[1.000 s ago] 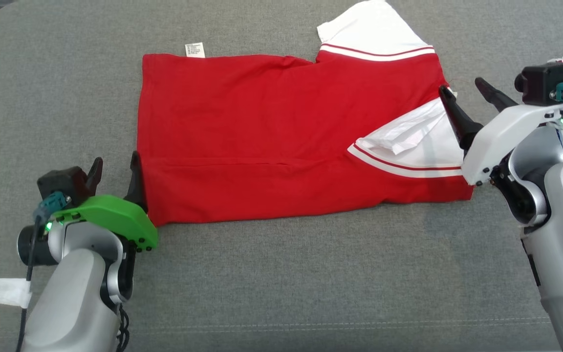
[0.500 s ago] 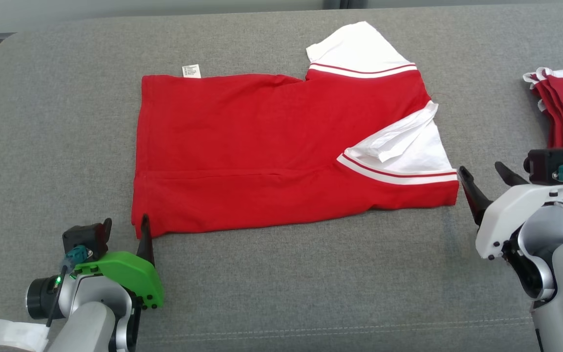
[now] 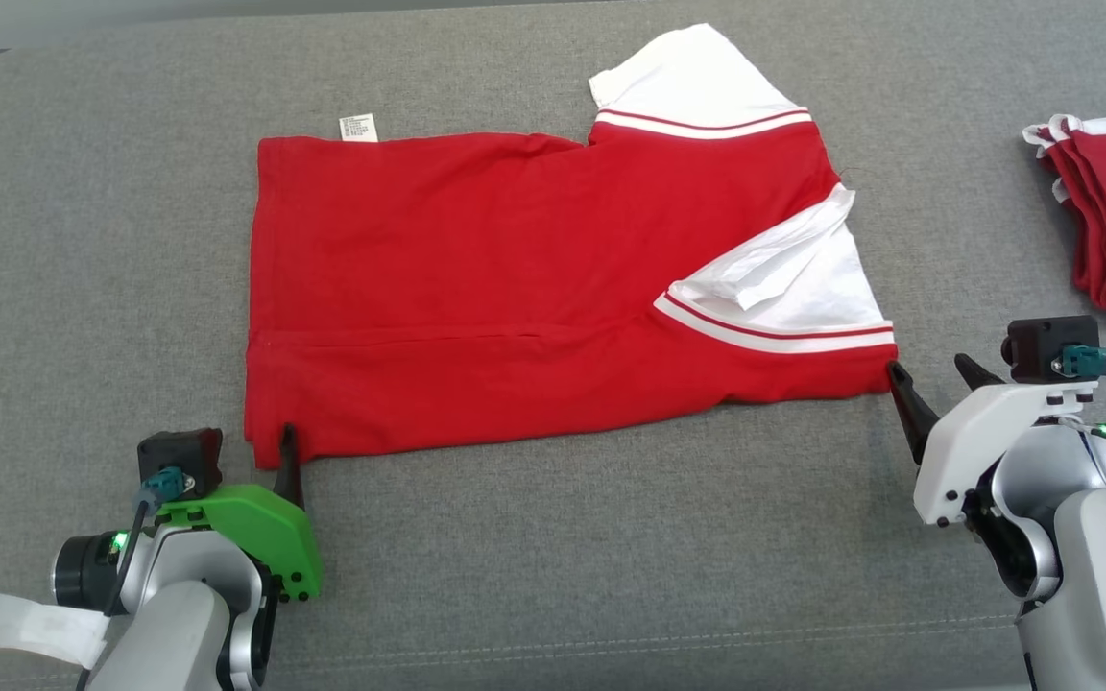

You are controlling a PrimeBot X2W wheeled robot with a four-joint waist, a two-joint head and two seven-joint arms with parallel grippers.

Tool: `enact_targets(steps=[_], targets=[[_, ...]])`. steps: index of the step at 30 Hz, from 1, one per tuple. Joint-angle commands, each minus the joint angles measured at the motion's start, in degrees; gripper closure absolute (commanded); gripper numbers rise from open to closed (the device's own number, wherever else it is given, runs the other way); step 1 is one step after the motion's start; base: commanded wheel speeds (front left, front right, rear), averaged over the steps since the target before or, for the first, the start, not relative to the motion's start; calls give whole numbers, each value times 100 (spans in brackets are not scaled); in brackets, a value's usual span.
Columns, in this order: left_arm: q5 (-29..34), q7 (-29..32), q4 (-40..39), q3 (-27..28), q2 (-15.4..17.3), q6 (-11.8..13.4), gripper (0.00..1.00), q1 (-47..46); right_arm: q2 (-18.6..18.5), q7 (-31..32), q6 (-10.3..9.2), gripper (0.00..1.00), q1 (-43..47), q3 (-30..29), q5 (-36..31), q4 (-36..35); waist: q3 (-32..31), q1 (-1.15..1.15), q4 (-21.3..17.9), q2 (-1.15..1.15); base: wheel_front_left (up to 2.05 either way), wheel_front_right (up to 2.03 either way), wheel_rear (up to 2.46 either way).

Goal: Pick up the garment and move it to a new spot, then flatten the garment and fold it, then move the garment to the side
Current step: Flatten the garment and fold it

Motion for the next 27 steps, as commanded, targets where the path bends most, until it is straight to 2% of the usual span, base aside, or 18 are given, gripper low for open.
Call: enact_targets(steps=[1, 7, 8, 9, 10, 12, 13, 17, 19, 21, 22, 24, 26, 27], targets=[[18, 15, 26, -6, 1, 38, 0, -99, 12, -37, -4, 0, -72, -23, -29, 73, 34, 0, 19, 0, 0, 0, 0], [-33, 188, 132, -92, -21, -60, 2, -249, 82, -87, -4, 0, -251, -31, -57, 474, 152, 0, 62, 0, 0, 0, 0], [-50, 204, 143, -104, -29, -65, 21, -250, 101, -100, -5, 0, -274, -44, -41, 543, 166, 0, 64, 0, 0, 0, 0], [-57, 213, 153, -109, -31, -71, 30, -253, 107, -125, -4, 6, -305, -47, -47, 594, 181, 0, 66, 0, 0, 0, 0], [-55, 203, 159, -112, -34, -73, 32, -258, 114, -146, -5, 13, -342, -45, -59, 649, 194, 0, 69, 0, 0, 0, 0], [-68, 194, 190, -112, -33, -73, 32, -266, 148, -177, -4, 22, -392, -69, -52, 759, 220, 0, 71, 0, 0, 0, 0], [-72, 178, 203, -111, -27, -80, 28, -273, 158, -203, -4, 25, -417, -76, -57, 811, 234, 0, 72, 0, 0, 0, 0], [-87, 134, 243, -115, -22, -94, 12, -312, 199, -277, -5, 22, -547, -101, -36, 1009, 301, 0, 78, 0, 0, 0, 0], [-90, 130, 266, -124, -25, -103, 13, -334, 225, -297, -4, 38, -605, -117, -27, 1112, 334, 0, 86, 0, 0, 0, 0], [-93, 121, 292, -138, -31, -103, 16, -356, 262, -253, -5, 47, -661, -146, 45, 1246, 366, 0, 99, 0, 0, 0, 0], [-96, 128, 305, -143, -38, -105, 20, -373, 276, -227, -5, 55, -679, -182, 75, 1311, 379, 0, 104, 0, 0, 0, 0], [-112, 145, 341, -152, -48, -111, 31, -393, 296, -189, -5, 64, -710, -196, 76, 1431, 404, 0, 115, 0, 0, 0, 0], [-124, 178, 395, -166, -72, -119, 54, -393, 320, -121, -7, 82, -714, -190, 109, 1536, 412, 0, 123, 0, 0, 0, 0], [-137, 187, 418, -176, -85, -121, 77, -384, 323, -135, -8, 95, -713, -188, 114, 1560, 408, 0, 126, 0, 0, 0, 0]])
